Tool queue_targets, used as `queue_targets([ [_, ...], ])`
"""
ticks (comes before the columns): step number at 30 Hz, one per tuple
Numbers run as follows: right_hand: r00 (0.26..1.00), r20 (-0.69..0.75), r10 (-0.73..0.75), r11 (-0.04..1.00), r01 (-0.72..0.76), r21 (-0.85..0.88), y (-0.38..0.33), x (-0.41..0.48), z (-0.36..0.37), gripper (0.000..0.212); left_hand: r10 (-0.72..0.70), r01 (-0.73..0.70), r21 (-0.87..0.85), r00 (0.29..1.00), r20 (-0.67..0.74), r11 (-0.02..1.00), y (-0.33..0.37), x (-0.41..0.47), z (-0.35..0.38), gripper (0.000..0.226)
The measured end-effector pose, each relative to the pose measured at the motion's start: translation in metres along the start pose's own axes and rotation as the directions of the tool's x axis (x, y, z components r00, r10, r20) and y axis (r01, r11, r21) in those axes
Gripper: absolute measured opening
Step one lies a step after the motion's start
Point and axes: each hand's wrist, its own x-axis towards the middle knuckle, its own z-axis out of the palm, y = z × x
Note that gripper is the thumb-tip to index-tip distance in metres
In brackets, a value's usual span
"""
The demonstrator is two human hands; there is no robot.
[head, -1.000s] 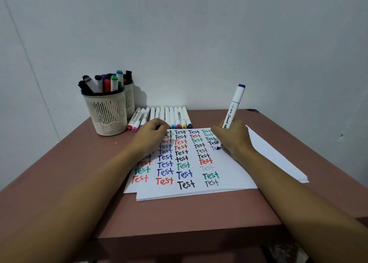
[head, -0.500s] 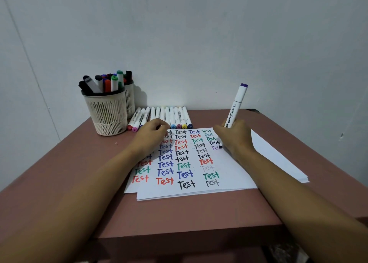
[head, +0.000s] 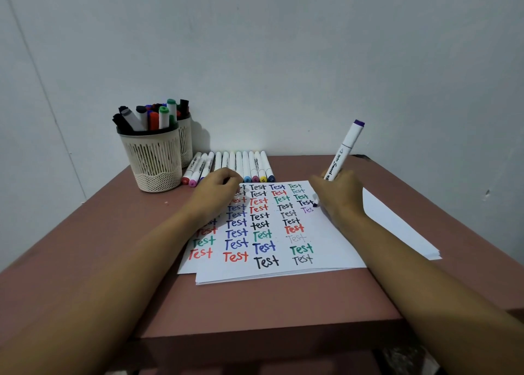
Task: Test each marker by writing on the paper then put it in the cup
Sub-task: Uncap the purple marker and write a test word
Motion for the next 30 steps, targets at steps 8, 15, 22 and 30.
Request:
queue_targets([
  [8,0.999,0.028,0.021,0.998,-0.019,-0.060,-0.003,0.002,0.000,0.023,-0.014,0.014,-0.029,1.000,0.017,0.999,-0.004,0.002,0.001,0.017],
  [15,0.999,0.009,0.047,0.999,-0.048,0.022,-0.001,0.003,0.000,0.020,-0.005,0.005,-0.024,1.000,0.010,1.000,-0.003,0.002,0.000,0.018],
  [22,1.000,-0.013,-0.005,0.999,0.004,-0.046,0.000,0.000,0.001,0.022,0.002,-0.002,-0.009,1.000,-0.004,1.000,-0.005,0.002,-0.002,0.019],
  [30,0.993,0.085,0.080,0.920,-0.107,0.376,-0.016,-0.002,-0.005,0.027,0.154,-0.157,0.109,0.987,0.036,0.982,0.002,-0.004,-0.001,0.028],
])
